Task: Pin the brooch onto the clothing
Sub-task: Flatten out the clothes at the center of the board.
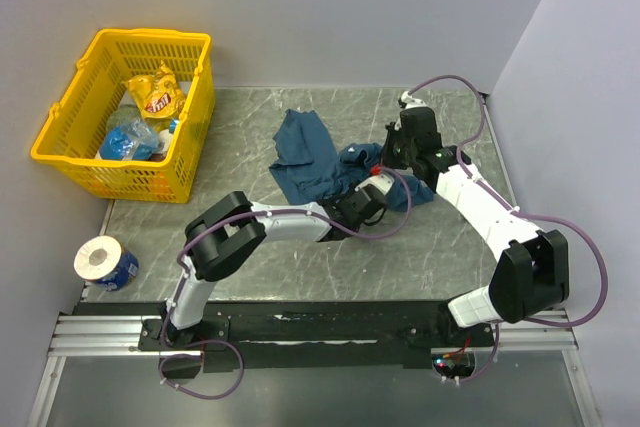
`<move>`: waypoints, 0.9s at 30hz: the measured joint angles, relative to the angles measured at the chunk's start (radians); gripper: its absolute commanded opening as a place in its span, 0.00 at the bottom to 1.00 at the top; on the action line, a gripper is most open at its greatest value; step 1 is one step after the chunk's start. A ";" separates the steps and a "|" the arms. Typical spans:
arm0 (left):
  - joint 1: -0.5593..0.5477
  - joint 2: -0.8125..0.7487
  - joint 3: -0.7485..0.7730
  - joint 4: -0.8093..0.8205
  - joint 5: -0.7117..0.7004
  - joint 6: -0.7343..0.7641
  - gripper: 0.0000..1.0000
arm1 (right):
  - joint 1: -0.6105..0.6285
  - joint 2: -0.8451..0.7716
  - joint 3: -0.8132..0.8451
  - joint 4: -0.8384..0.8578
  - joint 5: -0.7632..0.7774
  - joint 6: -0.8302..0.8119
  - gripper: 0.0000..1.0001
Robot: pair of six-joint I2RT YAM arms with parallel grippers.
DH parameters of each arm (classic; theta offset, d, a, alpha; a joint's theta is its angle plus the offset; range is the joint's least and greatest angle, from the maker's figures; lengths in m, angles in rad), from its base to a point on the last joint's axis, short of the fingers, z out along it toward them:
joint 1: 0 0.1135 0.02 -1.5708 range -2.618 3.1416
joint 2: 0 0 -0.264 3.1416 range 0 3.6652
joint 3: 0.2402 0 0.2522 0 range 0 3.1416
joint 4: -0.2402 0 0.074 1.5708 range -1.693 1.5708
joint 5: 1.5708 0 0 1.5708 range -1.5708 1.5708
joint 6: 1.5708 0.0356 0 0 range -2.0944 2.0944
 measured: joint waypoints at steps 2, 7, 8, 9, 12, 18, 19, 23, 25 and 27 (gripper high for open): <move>0.005 -0.008 -0.002 0.000 0.006 -0.001 0.30 | 0.000 0.000 0.000 0.002 0.000 0.000 0.00; 0.038 -0.129 -0.079 0.010 0.080 -0.039 0.33 | 0.000 0.000 0.000 -0.001 -0.011 -0.004 0.00; 0.055 -0.177 -0.107 0.002 0.105 -0.042 0.33 | 0.000 0.000 0.000 0.003 -0.022 0.002 0.00; 0.075 -0.222 -0.144 0.010 0.127 -0.058 0.33 | 0.000 0.000 0.001 0.013 -0.023 -0.003 0.00; 0.157 -0.370 -0.217 0.022 0.184 -0.105 0.27 | 0.000 0.003 0.000 0.002 -0.041 -0.014 0.00; 0.319 -0.628 -0.315 0.055 0.218 -0.172 0.13 | 0.000 0.026 0.000 -0.002 -0.081 -0.038 0.00; 0.327 -0.655 -0.327 0.056 0.226 -0.175 0.16 | 0.000 0.033 0.000 -0.002 -0.084 -0.038 0.00; 0.323 -0.681 -0.360 0.090 0.322 -0.176 0.51 | 0.000 0.049 0.000 -0.003 -0.080 -0.037 0.00; 0.312 -0.675 -0.381 0.113 0.375 -0.170 0.70 | -0.005 0.049 0.000 -0.003 -0.082 -0.037 0.00; 0.283 -0.658 -0.394 0.125 0.401 -0.166 0.77 | -0.019 0.053 0.000 0.000 -0.090 -0.035 0.00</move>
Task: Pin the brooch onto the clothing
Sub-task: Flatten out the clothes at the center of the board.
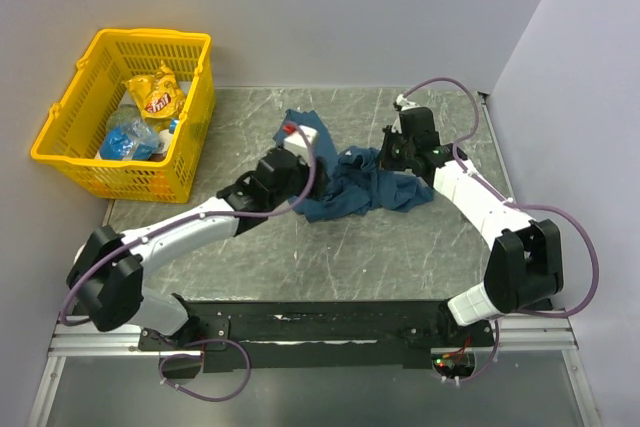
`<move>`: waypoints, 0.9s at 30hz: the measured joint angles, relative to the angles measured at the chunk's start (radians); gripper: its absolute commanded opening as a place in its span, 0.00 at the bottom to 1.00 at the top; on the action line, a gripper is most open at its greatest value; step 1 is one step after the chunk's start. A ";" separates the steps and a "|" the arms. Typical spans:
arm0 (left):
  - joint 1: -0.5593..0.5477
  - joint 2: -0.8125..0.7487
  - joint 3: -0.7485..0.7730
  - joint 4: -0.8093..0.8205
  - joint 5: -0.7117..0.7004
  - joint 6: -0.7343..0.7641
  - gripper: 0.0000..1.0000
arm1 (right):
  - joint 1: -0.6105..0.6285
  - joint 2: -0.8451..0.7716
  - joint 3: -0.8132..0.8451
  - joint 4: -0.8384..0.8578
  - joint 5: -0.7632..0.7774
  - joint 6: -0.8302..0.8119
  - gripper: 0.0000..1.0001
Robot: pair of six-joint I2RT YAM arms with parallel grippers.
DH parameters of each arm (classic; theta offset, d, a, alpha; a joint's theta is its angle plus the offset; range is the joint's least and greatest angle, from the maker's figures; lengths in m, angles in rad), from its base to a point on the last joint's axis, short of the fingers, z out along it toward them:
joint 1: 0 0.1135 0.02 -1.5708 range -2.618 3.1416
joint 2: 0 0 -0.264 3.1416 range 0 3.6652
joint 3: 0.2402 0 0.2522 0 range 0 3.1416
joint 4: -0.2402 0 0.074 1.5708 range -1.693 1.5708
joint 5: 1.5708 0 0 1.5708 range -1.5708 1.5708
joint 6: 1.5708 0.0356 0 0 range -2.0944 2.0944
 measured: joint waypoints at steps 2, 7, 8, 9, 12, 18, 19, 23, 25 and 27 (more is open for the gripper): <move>-0.045 0.036 0.001 0.019 0.002 0.010 0.78 | -0.024 0.014 0.001 0.009 -0.013 0.004 0.00; -0.150 0.182 0.054 0.026 -0.010 0.039 0.77 | -0.099 0.106 0.012 0.025 -0.051 0.021 0.00; -0.167 0.220 0.075 0.024 -0.016 0.047 0.77 | -0.115 0.126 0.014 0.025 -0.063 0.027 0.00; -0.182 0.258 0.098 0.024 -0.026 0.058 0.76 | -0.130 0.143 0.016 0.026 -0.072 0.034 0.00; -0.220 0.371 0.184 0.003 -0.074 0.089 0.77 | -0.165 0.182 0.019 0.027 -0.099 0.045 0.00; -0.266 0.555 0.336 -0.031 -0.180 0.151 0.75 | -0.217 0.224 0.019 0.032 -0.153 0.067 0.00; -0.270 0.584 0.356 -0.037 -0.194 0.159 0.74 | -0.222 0.225 0.019 0.032 -0.158 0.069 0.00; -0.275 0.685 0.427 -0.088 -0.243 0.185 0.61 | -0.234 0.225 0.020 0.033 -0.178 0.072 0.00; -0.275 0.723 0.451 -0.102 -0.265 0.193 0.50 | -0.235 0.225 0.021 0.033 -0.185 0.072 0.00; -0.275 0.735 0.460 -0.103 -0.287 0.203 0.30 | -0.236 0.225 0.021 0.034 -0.192 0.072 0.00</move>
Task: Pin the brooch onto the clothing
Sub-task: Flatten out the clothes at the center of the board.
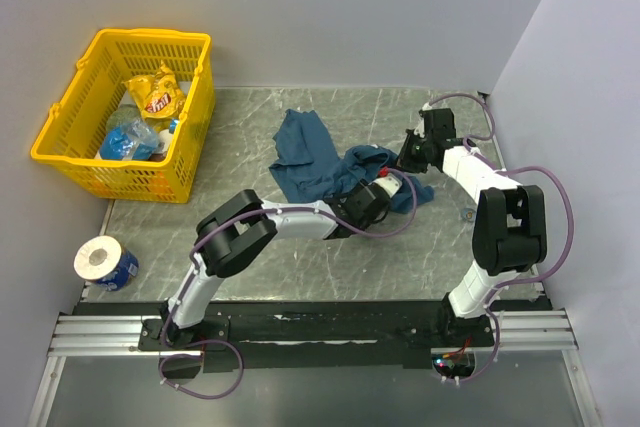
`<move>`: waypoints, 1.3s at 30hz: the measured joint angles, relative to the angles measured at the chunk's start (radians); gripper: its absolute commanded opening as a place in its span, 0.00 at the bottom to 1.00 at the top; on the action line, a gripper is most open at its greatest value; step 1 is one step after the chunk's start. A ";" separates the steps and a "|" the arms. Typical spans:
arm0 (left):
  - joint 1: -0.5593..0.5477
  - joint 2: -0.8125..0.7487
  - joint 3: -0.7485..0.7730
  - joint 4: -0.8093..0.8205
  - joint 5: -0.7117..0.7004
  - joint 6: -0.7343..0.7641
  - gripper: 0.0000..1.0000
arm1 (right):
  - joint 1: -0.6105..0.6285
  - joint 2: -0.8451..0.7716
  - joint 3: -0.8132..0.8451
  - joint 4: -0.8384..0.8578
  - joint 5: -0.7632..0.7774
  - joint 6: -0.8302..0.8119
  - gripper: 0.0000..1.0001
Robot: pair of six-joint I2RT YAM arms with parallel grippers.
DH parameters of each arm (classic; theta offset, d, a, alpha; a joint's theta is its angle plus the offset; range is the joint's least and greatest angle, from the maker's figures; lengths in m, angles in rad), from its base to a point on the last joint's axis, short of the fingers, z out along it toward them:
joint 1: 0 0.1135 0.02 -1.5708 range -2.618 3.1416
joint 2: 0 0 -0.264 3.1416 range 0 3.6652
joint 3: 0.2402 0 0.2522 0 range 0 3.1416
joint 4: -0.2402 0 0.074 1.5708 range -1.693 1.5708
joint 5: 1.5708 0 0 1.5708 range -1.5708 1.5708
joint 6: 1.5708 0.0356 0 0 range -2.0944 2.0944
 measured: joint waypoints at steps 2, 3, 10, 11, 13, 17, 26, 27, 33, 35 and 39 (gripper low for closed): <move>0.002 0.000 0.000 0.002 -0.014 0.011 0.12 | 0.000 0.000 0.000 0.001 -0.007 0.000 0.00; 0.003 0.000 0.001 0.002 -0.021 0.014 0.10 | 0.000 0.000 0.000 0.002 -0.010 0.000 0.00; 0.021 -0.043 -0.020 0.003 -0.034 0.017 0.07 | 0.000 0.000 0.000 0.006 -0.035 0.000 0.00; 0.026 -0.067 -0.039 0.007 -0.032 0.016 0.06 | 0.000 0.000 0.000 0.007 -0.040 0.000 0.00; 0.042 -0.124 -0.080 0.008 -0.023 0.011 0.08 | 0.000 0.000 0.000 0.009 -0.048 -0.001 0.00; 0.094 -0.266 -0.170 0.014 -0.005 -0.005 0.14 | 0.007 0.000 0.000 0.008 -0.055 -0.005 0.00; 0.140 -0.533 -0.399 0.029 0.090 -0.035 0.38 | 0.050 0.000 0.000 0.000 -0.054 -0.016 0.00; 0.138 -0.547 -0.420 0.029 0.111 -0.039 0.44 | 0.058 0.000 0.000 -0.005 -0.054 -0.019 0.00; 0.137 -0.616 -0.523 0.029 0.205 -0.074 0.71 | 0.098 -0.019 -0.006 -0.029 -0.047 -0.031 0.00; 0.137 -0.644 -0.536 0.029 0.217 -0.092 0.72 | 0.106 -0.031 -0.012 -0.035 -0.044 -0.034 0.00; 0.137 -0.642 -0.510 0.045 0.226 -0.102 0.71 | 0.108 -0.049 -0.021 -0.040 -0.031 -0.039 0.00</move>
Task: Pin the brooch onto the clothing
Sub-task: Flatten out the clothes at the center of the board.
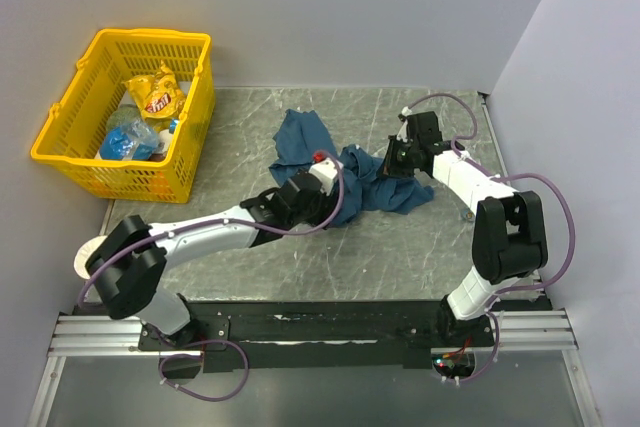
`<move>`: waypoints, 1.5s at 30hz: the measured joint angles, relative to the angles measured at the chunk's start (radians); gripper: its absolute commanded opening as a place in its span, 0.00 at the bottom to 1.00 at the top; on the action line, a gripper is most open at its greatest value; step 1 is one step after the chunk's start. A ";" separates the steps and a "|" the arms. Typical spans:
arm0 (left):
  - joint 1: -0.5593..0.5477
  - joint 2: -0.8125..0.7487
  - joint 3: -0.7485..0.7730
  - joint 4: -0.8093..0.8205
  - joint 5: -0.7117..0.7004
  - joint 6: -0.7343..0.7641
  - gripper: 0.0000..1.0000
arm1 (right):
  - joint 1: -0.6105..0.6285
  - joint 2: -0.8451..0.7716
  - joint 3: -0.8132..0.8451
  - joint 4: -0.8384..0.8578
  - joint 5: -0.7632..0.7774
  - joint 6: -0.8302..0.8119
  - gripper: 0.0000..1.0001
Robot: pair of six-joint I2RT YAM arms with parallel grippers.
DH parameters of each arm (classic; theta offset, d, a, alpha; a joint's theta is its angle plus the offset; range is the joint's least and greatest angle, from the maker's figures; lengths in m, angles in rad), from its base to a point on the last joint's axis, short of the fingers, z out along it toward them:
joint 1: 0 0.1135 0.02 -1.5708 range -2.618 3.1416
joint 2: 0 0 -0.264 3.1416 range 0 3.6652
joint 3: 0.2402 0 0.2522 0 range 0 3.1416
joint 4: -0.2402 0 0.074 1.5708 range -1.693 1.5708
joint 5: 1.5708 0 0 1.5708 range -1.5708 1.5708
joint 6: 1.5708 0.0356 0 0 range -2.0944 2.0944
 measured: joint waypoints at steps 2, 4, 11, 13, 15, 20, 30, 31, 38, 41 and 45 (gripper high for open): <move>0.000 0.027 0.027 0.005 0.006 0.000 0.71 | 0.000 0.000 -0.002 -0.002 0.005 -0.001 0.00; 0.000 0.070 0.059 0.020 0.016 0.000 0.71 | 0.000 0.000 -0.002 -0.005 0.008 -0.002 0.00; -0.002 0.224 0.157 0.018 0.054 -0.001 0.71 | 0.000 0.000 -0.002 -0.008 0.024 -0.006 0.00; -0.011 0.264 0.198 0.012 0.051 -0.002 0.71 | 0.000 0.000 -0.002 -0.008 0.027 -0.008 0.00; -0.023 0.287 0.230 0.004 0.049 -0.005 0.71 | 0.000 0.000 -0.002 -0.008 0.030 -0.011 0.00; -0.054 0.325 0.295 -0.028 0.042 -0.019 0.69 | 0.000 0.000 -0.002 -0.008 0.031 -0.016 0.00; -0.100 0.446 0.379 -0.106 -0.089 -0.016 0.61 | 0.000 0.000 -0.002 -0.008 0.033 -0.019 0.00; -0.100 0.451 0.379 -0.114 -0.098 -0.015 0.60 | 0.000 0.000 -0.002 -0.008 0.033 -0.019 0.00; -0.101 0.454 0.379 -0.136 -0.135 -0.015 0.38 | 0.000 0.000 -0.002 -0.008 0.032 -0.019 0.00; -0.101 0.454 0.379 -0.136 -0.144 -0.018 0.13 | 0.000 0.000 -0.002 -0.008 0.032 -0.019 0.00; -0.101 0.454 0.378 -0.132 -0.159 -0.018 0.01 | 0.000 0.000 -0.002 -0.008 0.032 -0.019 0.00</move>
